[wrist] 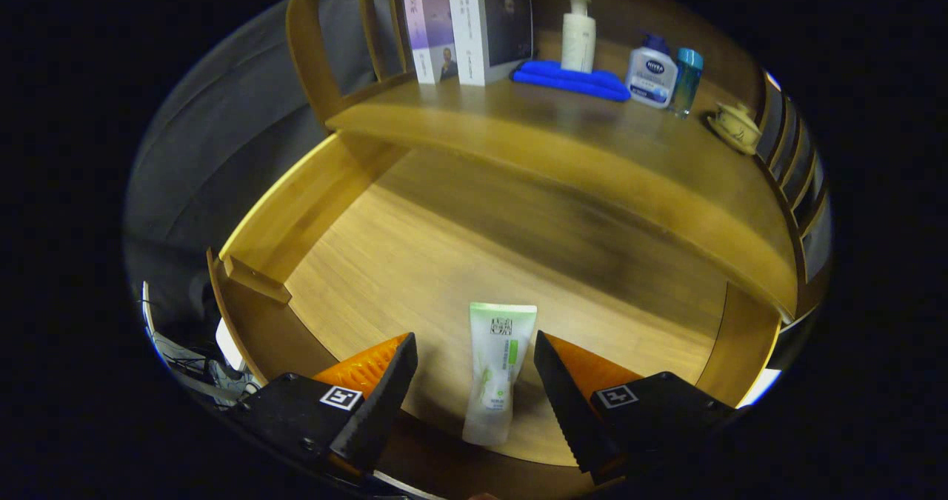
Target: Pull open the drawer, take out the items inside it, and place them on the countertop above the cabinet.
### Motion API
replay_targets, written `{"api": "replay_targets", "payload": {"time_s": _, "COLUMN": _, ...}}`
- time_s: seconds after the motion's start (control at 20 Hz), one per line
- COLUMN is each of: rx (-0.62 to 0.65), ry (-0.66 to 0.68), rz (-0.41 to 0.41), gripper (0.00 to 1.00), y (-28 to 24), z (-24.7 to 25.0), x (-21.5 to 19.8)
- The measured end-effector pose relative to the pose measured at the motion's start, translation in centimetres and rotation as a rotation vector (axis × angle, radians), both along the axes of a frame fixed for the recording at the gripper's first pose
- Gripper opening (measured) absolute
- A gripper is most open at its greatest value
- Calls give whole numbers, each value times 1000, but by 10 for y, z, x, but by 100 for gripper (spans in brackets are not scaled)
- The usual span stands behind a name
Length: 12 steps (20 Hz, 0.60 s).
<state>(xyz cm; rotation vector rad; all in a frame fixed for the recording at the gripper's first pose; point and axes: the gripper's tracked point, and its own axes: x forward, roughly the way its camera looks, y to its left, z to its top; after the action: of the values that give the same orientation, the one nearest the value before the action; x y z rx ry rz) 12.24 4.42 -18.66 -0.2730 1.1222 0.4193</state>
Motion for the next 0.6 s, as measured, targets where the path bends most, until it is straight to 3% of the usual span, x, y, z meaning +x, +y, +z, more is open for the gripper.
{"api": "replay_targets", "payload": {"time_s": 0.4, "rx": -69, "ry": 122, "rz": 0, "gripper": 95, "y": -14, "z": -34, "x": -12}}
{"api": "replay_targets", "payload": {"time_s": 0.6, "rx": -76, "ry": 111, "rz": -14, "gripper": 54, "y": -23, "z": -43, "x": -8}}
